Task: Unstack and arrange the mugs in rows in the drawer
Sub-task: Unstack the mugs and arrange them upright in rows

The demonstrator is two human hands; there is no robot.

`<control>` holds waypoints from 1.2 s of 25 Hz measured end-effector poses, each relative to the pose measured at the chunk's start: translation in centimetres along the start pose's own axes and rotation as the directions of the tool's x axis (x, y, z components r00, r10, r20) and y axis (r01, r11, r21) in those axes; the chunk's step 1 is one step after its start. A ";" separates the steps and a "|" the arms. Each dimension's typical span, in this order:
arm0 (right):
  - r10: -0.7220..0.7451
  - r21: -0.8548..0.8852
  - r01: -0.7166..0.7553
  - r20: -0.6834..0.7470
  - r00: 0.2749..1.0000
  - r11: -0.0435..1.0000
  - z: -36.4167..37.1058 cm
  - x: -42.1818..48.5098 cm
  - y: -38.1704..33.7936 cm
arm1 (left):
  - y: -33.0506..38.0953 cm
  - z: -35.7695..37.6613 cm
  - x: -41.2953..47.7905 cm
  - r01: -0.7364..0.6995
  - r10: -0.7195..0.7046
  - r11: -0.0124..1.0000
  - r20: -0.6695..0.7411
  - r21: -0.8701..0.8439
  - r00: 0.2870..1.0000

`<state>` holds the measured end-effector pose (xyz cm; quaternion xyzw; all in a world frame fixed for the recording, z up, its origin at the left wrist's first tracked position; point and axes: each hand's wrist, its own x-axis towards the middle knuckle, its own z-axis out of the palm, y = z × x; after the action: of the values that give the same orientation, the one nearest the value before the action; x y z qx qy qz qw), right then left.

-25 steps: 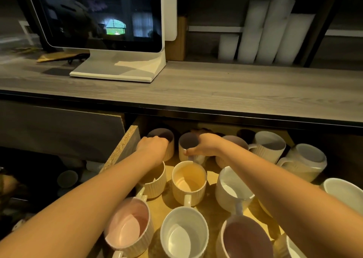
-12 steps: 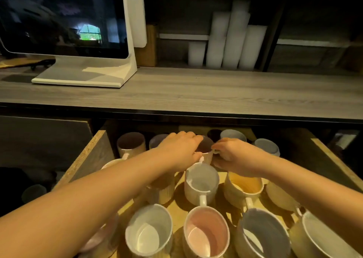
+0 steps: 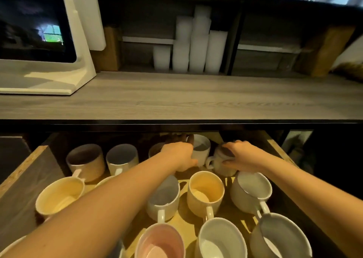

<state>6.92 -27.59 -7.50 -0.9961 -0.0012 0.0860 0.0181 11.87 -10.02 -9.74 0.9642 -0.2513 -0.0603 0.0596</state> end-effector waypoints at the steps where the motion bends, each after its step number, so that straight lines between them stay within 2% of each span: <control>1: 0.003 -0.005 -0.003 -0.007 1.000 1.000 0.0 0.4 -0.1 | 0.0 0.3 0.7 0.046 -0.045 0.998 0.024 -0.048 0.999; 4: 0.025 0.076 -0.024 -0.013 1.000 0.997 0.2 1.9 -1.0 | 0.4 1.0 2.3 0.155 -0.143 0.977 0.086 -0.148 0.986; 6: 0.042 0.165 -0.041 -0.002 0.999 0.985 0.7 3.1 -2.0 | 0.5 1.2 2.6 0.174 -0.163 0.965 0.071 -0.197 0.984; 9: 0.029 0.303 -0.043 0.049 0.998 0.952 0.9 4.3 -3.5 | -0.2 1.1 2.2 0.128 -0.134 0.947 0.001 -0.294 0.991; 13: -0.017 0.497 -0.046 0.120 0.993 0.866 1.1 6.3 -4.9 | -1.9 1.2 1.0 0.012 -0.024 0.929 -0.026 -0.370 0.999; 15: 0.018 0.503 -0.087 0.139 0.990 0.860 1.5 7.1 -5.2 | -2.9 1.3 0.5 -0.003 -0.009 0.944 -0.034 -0.329 0.999; 17: 0.049 0.409 -0.121 0.182 0.982 0.904 1.7 7.4 -5.2 | -3.9 1.2 0.1 0.031 -0.042 0.959 -0.034 -0.283 0.999; 19: 0.148 0.317 -0.209 0.205 0.968 0.925 1.7 7.6 -5.1 | -4.7 1.3 -0.4 0.084 -0.092 0.971 -0.024 -0.223 0.995; 22: 0.125 0.396 -0.216 0.243 0.962 0.893 2.4 8.4 -4.6 | -5.1 1.6 -0.6 0.123 -0.130 0.976 -0.024 -0.177 0.991; 25: 0.181 0.490 -0.272 0.226 0.957 0.828 2.7 8.4 -4.0 | -5.1 1.7 -0.5 0.119 -0.127 0.977 -0.037 -0.179 0.991; 30: 0.085 0.382 -0.151 0.185 0.979 0.912 2.7 7.7 -3.4 | -4.8 1.5 -0.7 0.121 -0.128 0.975 -0.029 -0.189 0.991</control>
<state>14.06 -24.07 -11.38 -0.9597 0.0751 0.1674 0.2129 13.38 -5.62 -11.87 0.9692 -0.1824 -0.0673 0.1511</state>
